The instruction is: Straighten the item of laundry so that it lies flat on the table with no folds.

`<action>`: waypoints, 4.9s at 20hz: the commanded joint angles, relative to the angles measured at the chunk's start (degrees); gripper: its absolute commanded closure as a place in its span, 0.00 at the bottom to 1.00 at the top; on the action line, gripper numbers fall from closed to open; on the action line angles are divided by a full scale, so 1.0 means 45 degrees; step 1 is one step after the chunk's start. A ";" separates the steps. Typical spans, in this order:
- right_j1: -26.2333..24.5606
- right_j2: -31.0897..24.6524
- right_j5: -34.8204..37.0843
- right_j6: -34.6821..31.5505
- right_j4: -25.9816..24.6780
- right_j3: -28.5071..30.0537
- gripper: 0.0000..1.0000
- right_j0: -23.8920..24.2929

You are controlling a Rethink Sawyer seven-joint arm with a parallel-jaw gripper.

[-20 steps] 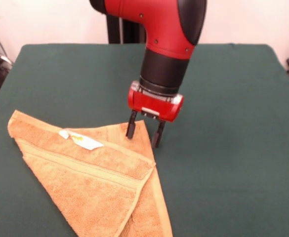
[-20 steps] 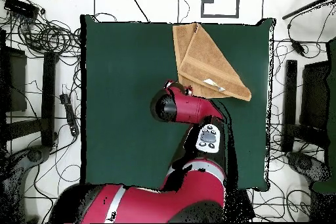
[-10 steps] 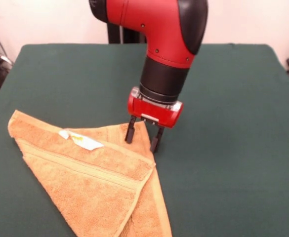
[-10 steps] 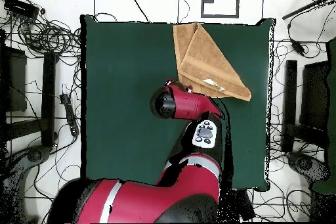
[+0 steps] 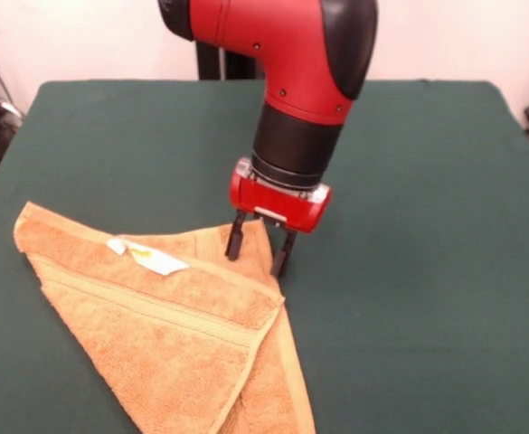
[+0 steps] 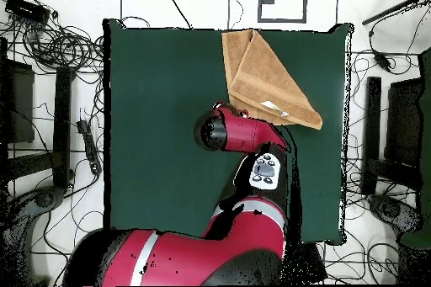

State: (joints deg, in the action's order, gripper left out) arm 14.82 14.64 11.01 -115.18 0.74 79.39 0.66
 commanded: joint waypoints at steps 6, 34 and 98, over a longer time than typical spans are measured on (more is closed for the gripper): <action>0.0595 -0.1509 0.0779 -0.1145 -0.0159 0.1974 0.00 0.0823; -0.0153 -0.0983 -0.0585 -0.1795 0.0221 0.1473 1.00 0.0221; 0.0162 -0.1554 0.0562 -0.1885 0.0571 0.1881 0.00 -0.0258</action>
State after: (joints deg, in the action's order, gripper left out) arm 17.67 14.81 8.70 -115.18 1.11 83.72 1.10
